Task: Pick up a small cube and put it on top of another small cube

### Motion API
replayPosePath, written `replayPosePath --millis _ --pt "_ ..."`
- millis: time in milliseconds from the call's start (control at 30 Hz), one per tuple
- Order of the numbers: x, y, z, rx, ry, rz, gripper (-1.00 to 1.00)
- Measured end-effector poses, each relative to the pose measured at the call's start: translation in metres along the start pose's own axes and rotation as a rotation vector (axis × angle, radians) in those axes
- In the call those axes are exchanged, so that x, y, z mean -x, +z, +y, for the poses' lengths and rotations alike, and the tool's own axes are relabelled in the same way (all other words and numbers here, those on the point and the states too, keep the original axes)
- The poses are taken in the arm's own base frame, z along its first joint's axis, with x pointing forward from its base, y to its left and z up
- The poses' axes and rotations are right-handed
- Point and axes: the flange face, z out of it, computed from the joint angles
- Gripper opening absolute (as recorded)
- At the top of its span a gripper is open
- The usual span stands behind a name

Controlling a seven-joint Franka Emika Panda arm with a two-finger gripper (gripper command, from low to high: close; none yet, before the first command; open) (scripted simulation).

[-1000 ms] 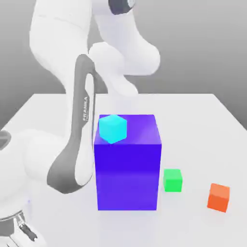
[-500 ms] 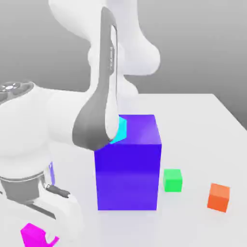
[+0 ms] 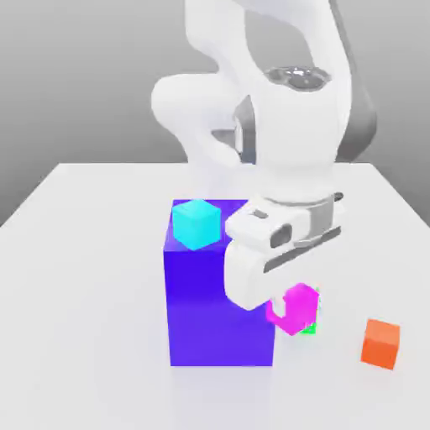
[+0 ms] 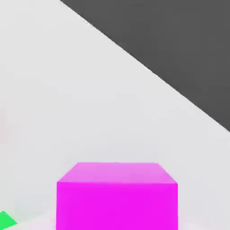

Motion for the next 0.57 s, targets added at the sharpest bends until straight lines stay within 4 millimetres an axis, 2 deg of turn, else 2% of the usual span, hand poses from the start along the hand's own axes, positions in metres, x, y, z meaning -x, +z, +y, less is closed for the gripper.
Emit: replayPosePath --millis 133,200,267,467,500,567 --pt "0.056 0.004 -0.037 -0.004 -0.319 -0.012 -1.0" --pt "0.086 0.017 -0.041 0.019 -0.439 -0.044 -1.0" --pt "0.096 0.033 -0.041 0.032 -0.478 -0.061 -1.0" --pt "0.102 0.081 -0.037 0.037 -0.487 -0.066 -1.0" --pt "0.103 0.088 -0.038 0.037 -0.491 -0.066 1.0" --pt "0.102 0.088 -0.036 0.038 -0.485 -0.066 1.0"
